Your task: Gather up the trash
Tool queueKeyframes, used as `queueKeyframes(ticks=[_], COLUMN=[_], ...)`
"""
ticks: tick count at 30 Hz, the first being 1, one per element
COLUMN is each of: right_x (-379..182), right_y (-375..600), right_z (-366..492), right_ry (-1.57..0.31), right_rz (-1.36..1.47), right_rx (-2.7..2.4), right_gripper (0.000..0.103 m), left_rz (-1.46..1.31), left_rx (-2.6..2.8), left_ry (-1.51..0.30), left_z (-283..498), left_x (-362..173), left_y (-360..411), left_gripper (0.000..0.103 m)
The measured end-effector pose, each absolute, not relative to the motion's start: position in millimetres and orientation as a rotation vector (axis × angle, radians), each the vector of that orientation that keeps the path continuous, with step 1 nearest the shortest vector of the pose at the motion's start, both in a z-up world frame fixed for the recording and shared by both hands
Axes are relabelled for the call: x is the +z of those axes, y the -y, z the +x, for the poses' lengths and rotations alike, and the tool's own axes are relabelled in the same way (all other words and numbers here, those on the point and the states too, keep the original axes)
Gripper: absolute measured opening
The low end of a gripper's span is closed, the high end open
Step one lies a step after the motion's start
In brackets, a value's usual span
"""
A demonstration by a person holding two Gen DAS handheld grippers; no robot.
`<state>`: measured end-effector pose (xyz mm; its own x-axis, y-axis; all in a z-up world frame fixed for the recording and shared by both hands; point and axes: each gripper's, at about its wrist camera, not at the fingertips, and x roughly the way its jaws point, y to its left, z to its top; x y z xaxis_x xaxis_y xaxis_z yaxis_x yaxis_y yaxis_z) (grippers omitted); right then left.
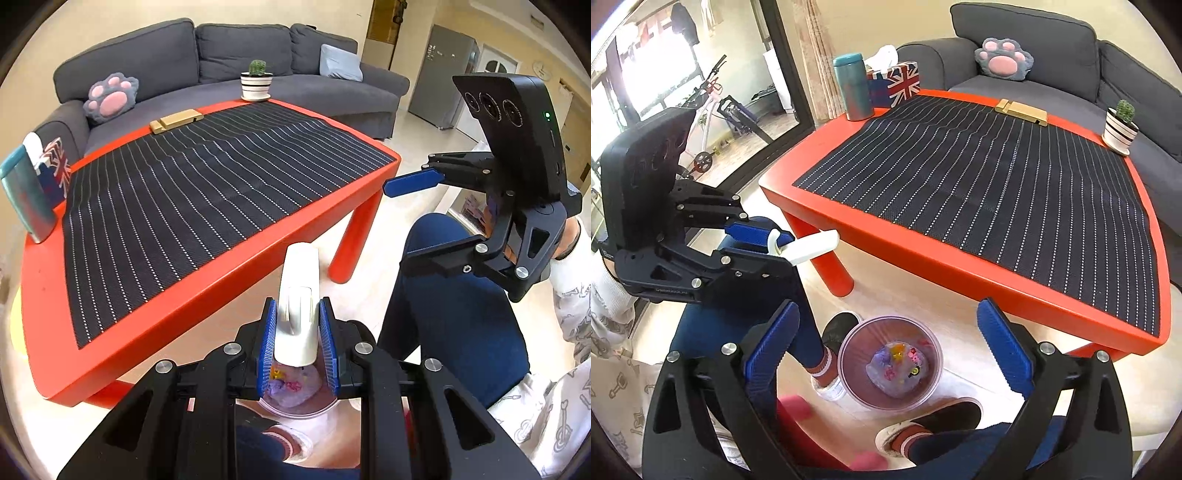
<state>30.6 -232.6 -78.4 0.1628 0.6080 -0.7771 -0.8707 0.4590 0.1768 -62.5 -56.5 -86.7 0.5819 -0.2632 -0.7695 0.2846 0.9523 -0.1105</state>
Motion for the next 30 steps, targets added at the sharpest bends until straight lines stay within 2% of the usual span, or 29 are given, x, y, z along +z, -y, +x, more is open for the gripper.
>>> queueKeyframes(ticks=[14, 15, 16, 17, 19, 22, 24, 26, 30], right_x=[-77, -76, -76, -76, -76, -78, -79, -79, -80], right_y=[242, 242, 243, 244, 245, 246, 245, 244, 243], right_z=[34, 35, 35, 35, 36, 36, 37, 36, 35], right_ry=[-0.901, -0.901, -0.900, -0.899, -0.900, -0.905, -0.908, -0.909, -0.912], right_rz=[-0.335, -0.334, -0.332, -0.331, -0.327, -0.327, -0.327, -0.327, -0.329], right_rx=[1.063, 1.062, 1.061, 1.059, 1.055, 1.050, 1.048, 1.050, 1.052], right_gripper=[0.095, 0.095, 0.095, 0.095, 0.095, 0.095, 0.095, 0.095, 0.098], left_rz=[0.040, 0.044, 0.045, 0.043, 0.028, 0.018, 0.012, 0.006, 0.000], left_rx=[-0.361, -0.355, -0.352, -0.342, -0.317, -0.298, -0.289, -0.285, -0.274], left_ry=[-0.901, -0.896, -0.893, -0.891, -0.874, -0.866, -0.866, -0.867, -0.867], left_z=[-61, -61, -60, -59, -59, -58, -58, -59, -60], left_x=[-89, -89, -89, -90, -90, -90, -89, -89, -90], left_y=[68, 69, 69, 68, 64, 62, 60, 59, 59], left_gripper=[0.024, 0.026, 0.033, 0.051, 0.077, 0.089, 0.090, 0.095, 0.095])
